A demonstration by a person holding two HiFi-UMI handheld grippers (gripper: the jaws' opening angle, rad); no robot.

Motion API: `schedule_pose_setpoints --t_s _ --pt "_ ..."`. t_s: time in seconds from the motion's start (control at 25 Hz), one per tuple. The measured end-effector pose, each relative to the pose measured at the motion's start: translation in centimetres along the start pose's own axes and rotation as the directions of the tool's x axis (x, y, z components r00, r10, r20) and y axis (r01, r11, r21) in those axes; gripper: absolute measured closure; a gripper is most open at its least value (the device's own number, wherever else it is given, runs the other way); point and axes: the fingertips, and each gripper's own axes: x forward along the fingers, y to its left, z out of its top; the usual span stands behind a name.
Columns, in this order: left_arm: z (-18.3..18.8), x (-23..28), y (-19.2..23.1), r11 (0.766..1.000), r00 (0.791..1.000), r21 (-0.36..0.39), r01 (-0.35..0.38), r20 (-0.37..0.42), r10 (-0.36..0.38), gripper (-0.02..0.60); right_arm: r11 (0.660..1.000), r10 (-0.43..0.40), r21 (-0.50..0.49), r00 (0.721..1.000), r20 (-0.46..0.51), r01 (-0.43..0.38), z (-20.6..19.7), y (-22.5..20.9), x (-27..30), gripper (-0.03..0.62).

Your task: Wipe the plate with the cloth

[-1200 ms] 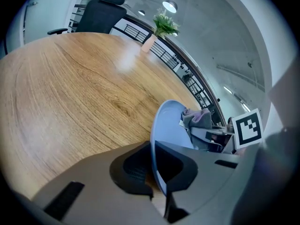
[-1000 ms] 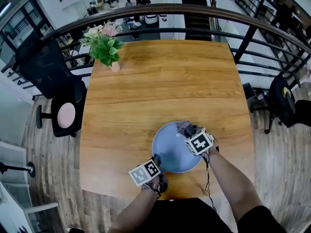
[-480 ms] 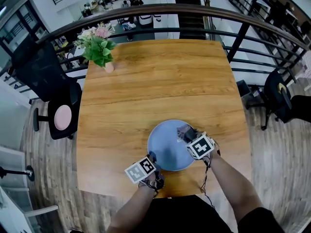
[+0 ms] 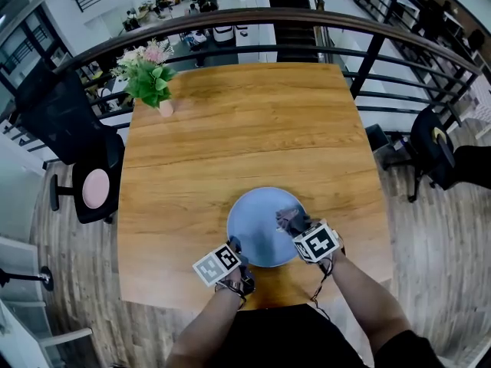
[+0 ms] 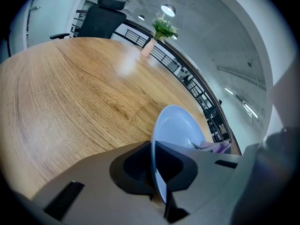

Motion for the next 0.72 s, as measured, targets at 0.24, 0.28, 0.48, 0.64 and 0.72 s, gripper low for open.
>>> schedule_pose_setpoints --t_s 0.24,0.28,0.48,0.64,0.72 --pt "-0.1 -0.2 0.1 1.000 1.000 -0.008 -0.003 0.003 0.003 0.551 1.000 0.024 0.004 1.000 0.003 -0.024 -1.5 2.4 -0.6 0.522" --pt "-0.1 -0.3 0.1 1.000 1.000 -0.011 -0.003 0.004 0.003 0.551 1.000 0.028 0.002 1.000 0.001 -0.028 -1.7 2.9 -0.6 0.522" --pt "-0.1 -0.3 0.1 1.000 1.000 -0.022 -0.006 0.008 0.007 0.551 0.998 0.060 -0.028 0.998 -0.022 -0.060 -2.2 5.3 0.1 0.522" --pt "-0.2 -0.3 0.0 1.000 1.000 -0.025 -0.005 0.002 0.005 0.551 0.995 0.086 -0.057 0.996 -0.039 -0.088 -2.3 7.1 0.7 0.522" --pt "-0.2 -0.3 0.1 1.000 1.000 -0.025 -0.002 -0.002 0.002 0.551 0.993 0.096 -0.066 0.994 -0.043 -0.098 -2.1 7.9 1.0 0.522"
